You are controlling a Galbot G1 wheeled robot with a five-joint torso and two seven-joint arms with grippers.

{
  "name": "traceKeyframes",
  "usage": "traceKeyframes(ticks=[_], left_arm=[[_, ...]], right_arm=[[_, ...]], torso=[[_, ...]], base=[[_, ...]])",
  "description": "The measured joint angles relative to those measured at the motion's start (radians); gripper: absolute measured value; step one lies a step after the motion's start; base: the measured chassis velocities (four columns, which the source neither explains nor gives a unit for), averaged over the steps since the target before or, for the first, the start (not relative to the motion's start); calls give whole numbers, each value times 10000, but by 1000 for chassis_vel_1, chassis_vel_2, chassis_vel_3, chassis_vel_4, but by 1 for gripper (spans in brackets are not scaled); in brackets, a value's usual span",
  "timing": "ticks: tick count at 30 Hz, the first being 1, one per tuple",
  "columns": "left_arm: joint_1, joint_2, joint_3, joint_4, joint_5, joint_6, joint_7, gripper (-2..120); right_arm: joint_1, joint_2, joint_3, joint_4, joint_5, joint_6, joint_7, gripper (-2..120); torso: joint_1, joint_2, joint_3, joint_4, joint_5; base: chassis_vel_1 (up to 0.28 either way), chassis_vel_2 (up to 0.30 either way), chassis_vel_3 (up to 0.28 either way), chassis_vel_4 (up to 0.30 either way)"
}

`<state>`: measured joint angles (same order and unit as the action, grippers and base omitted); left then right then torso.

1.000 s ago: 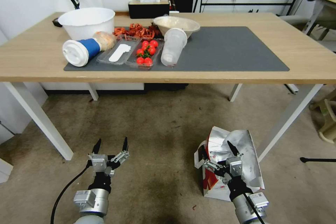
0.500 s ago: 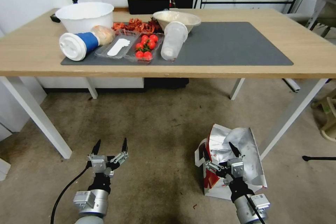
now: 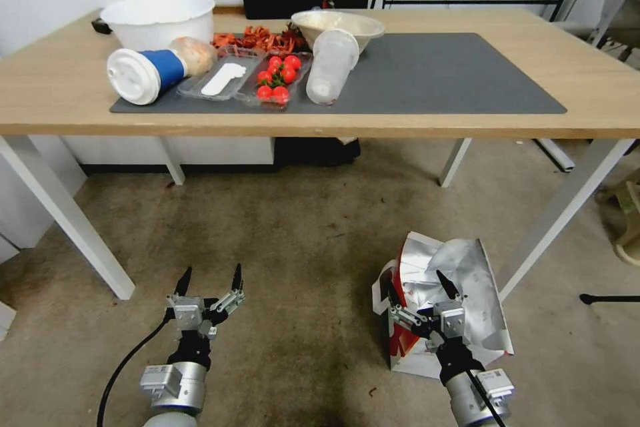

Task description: Pick up the food delivery bag from the floor and place it on the table.

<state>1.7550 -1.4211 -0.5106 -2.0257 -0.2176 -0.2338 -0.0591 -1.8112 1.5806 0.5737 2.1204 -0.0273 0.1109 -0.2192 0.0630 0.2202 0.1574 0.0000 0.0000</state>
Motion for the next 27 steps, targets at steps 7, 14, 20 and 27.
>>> traceKeyframes(ticks=[7, 14, 20, 27], left_arm=[[11, 1, -12, 1, 4, -13, -1, 100], [35, -4, -11, 0, 4, -53, -8, 100], [51, -4, -16, 0, 24, -96, -6, 100], [53, 7, -29, 0, 26, -106, -1, 100]], right_arm=[[-11, 2, 3, -3, -4, 13, 1, 100], [-22, 4, 4, 6, 24, 51, 22, 100], [-59, 7, 18, 13, 26, 70, 21, 100], [-77, 5, 33, 49, 29, 79, 20, 100]], torso=[[-75, -246, -170, 0, 0], [-127, -554, -426, 0, 0], [-166, -802, -637, 0, 0], [-208, -1058, -851, 0, 0]], base=[[0, 0, 0, 0], [0, 0, 0, 0], [0, 0, 0, 0], [0, 0, 0, 0]])
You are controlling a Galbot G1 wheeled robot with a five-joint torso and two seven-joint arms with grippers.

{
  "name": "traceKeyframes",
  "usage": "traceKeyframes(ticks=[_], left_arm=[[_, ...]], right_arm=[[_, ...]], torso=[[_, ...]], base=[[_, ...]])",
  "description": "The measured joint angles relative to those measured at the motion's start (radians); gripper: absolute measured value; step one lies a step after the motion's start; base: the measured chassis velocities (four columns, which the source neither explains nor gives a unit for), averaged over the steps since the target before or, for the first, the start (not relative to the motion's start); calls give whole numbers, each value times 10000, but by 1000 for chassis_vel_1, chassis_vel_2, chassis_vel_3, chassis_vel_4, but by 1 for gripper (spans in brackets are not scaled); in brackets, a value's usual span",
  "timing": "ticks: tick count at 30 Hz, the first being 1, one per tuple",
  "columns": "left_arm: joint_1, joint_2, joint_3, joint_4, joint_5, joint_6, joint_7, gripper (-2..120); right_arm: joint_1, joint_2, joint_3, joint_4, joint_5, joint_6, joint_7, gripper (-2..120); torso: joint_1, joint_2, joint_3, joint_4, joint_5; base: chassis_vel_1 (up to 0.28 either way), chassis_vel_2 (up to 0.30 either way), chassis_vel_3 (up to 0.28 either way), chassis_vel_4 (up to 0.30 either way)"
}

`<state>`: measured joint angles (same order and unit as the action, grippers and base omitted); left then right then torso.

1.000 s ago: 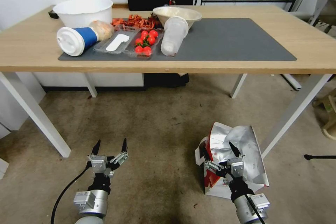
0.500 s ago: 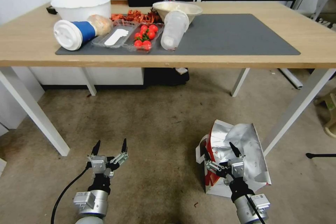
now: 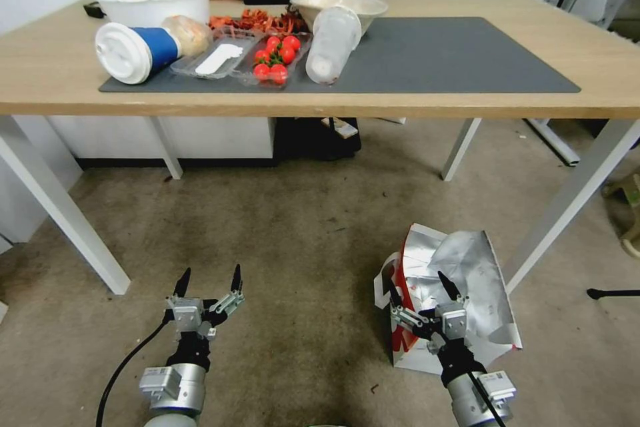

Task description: Pick up the food delivery bag from the floor and place it on the table.

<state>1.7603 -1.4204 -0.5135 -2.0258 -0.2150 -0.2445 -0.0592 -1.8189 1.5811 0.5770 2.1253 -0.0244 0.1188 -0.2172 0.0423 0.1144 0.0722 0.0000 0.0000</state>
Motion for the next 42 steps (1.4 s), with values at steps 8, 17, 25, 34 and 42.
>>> traceKeyframes(ticks=[8, 17, 25, 34, 42], left_arm=[[2, 12, -8, 42, -7, -35, 6, 100], [-11, 20, -25, 77, -28, -52, 7, 100], [-12, 19, -33, 98, -41, -46, 30, 100], [7, 13, -49, 116, 5, 70, 35, 100], [-24, 18, -54, 211, 27, -7, 60, 100]], right_arm=[[-13, 13, 2, 5, -3, 9, -1, 100], [-34, 23, 12, 7, -22, 12, -5, 100], [-40, 35, 15, 8, -41, 13, -10, 100], [-69, 46, 18, 20, -57, 21, -14, 100], [-160, -26, 11, 272, -78, 27, -17, 100]], torso=[[-27, -316, -290, 0, -1], [-52, -663, -612, 0, 0], [-91, -903, -722, 0, 0], [-105, -918, -722, 0, -1], [-103, -883, -722, 0, 0]], base=[[0, 0, 0, 0], [0, 0, 0, 0], [0, 0, 0, 0], [0, 0, 0, 0], [0, 0, 0, 0]])
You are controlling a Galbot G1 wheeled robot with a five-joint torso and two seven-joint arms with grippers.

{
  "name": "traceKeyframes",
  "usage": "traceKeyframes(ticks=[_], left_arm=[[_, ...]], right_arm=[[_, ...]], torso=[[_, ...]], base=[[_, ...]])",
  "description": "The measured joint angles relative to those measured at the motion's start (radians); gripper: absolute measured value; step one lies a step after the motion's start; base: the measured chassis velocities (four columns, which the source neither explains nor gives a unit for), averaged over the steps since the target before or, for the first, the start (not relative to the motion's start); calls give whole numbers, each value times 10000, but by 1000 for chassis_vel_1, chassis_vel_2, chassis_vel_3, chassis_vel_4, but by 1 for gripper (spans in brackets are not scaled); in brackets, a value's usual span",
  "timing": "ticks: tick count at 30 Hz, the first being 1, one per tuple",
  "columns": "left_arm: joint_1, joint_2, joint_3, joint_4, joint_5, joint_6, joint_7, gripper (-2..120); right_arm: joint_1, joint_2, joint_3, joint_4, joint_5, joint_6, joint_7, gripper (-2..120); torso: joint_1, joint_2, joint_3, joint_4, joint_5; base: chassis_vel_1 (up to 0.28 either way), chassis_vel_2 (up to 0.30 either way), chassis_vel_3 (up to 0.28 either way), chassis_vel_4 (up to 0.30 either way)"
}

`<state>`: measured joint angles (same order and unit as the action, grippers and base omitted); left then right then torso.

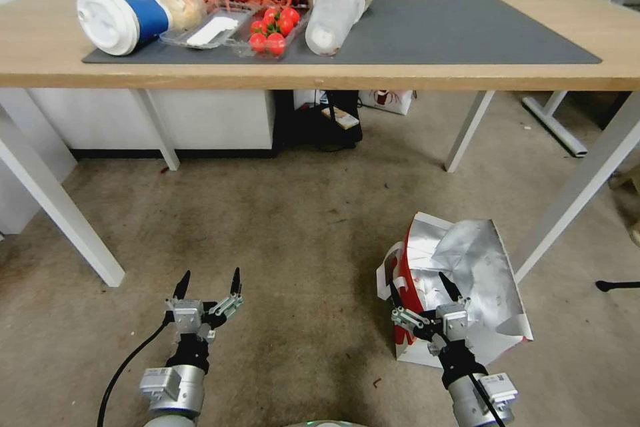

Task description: Pick up the food delivery bag from the floor and place it on the table.

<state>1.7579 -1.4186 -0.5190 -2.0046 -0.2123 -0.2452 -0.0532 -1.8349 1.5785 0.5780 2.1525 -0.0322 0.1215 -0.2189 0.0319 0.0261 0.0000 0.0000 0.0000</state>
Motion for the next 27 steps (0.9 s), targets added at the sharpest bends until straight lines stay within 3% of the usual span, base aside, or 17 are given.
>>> traceKeyframes(ticks=[5, 7, 12, 16, 22, 27], left_arm=[[-40, 43, -26, 30, -94, -352, 103, 100], [-40, 69, -29, 28, -129, -429, 133, 100], [-18, 147, -14, -83, -346, -704, 340, 100], [-11, 150, -22, -141, -393, -777, 347, 100], [52, 136, -71, -144, -357, -834, 360, 100], [65, 124, -88, -88, -324, -876, 361, 100]], right_arm=[[-22, -417, 358, 908, 443, -313, -4, 100], [199, -830, 969, 1262, 921, -771, 69, 100], [775, -2337, 2918, 608, 1910, -1966, 363, 100], [889, -3125, 3531, -89, 2311, -2446, 484, 100], [912, -3509, 3773, -585, 2221, -3239, 490, 100], [1250, -3501, 3410, -1126, 2116, -3817, 495, 100]], torso=[[4, 15, 0, -1, 0], [5, 23, -1, 0, -1], [7, 34, 0, -1, 5], [9, 41, 0, 0, 4], [10, 48, 0, 0, 2], [11, 54, -1, 2, 0]], base=[[0, 0, 0, 0], [0, 0, 0, 0], [0, 0, 0, 0], [0, 0, 0, 0], [0, 0, 0, 0], [0, 0, 0, 0]])
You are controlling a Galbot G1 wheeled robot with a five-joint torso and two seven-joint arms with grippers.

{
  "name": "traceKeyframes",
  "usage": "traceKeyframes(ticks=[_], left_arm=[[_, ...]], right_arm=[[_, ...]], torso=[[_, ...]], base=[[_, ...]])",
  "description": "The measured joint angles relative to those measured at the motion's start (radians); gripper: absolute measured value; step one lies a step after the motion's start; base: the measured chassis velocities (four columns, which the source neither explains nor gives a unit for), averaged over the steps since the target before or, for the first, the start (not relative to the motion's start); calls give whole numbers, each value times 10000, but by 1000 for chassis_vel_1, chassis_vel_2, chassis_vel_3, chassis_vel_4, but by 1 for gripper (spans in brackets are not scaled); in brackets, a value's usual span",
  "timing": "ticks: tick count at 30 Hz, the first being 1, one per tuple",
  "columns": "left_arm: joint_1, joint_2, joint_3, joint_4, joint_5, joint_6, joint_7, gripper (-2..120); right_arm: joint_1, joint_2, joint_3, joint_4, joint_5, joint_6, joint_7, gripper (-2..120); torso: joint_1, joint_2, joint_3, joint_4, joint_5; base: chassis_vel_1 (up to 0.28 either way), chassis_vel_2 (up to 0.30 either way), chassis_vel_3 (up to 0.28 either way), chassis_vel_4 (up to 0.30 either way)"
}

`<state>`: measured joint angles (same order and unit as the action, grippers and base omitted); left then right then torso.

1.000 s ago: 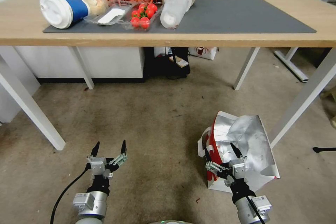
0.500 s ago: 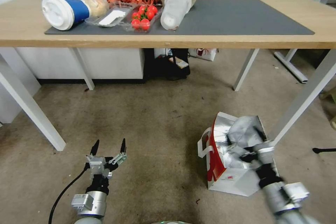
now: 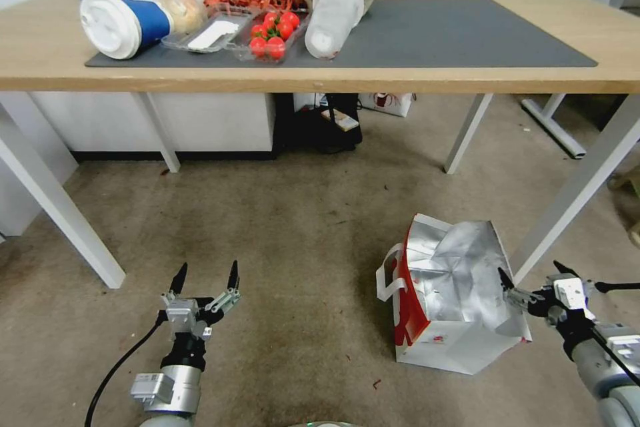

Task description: Pick up the food delivery bag from the floor and place it on the table.

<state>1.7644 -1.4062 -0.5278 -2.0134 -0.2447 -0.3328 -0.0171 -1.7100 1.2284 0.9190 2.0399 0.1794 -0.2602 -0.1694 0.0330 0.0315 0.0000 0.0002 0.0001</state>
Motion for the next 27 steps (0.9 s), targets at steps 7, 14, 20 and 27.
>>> traceKeyframes(ticks=[7, 14, 20, 27], left_arm=[[-35, 16, -41, 76, -4, 11, -3, 100], [-155, 32, -72, 161, -7, 63, -69, 100], [-193, 12, -73, 186, -7, 113, -103, 100], [-229, 14, -59, 172, -7, 258, -138, 100]], right_arm=[[189, 121, -321, -734, -645, -25, -65, 100], [336, 240, -631, -891, -734, -437, 94, 100], [366, 272, -799, -786, -749, -966, 568, 100], [405, 307, -934, -759, -738, -1369, 791, 100]], torso=[[1, 7, 0, -2, 0], [2, 11, 0, -2, -2], [2, 13, 0, -2, -2], [2, 16, 0, -2, -1]], base=[[0, 0, 0, 0], [0, 0, 0, 0], [0, 0, 0, 0], [0, 0, 0, 0]])
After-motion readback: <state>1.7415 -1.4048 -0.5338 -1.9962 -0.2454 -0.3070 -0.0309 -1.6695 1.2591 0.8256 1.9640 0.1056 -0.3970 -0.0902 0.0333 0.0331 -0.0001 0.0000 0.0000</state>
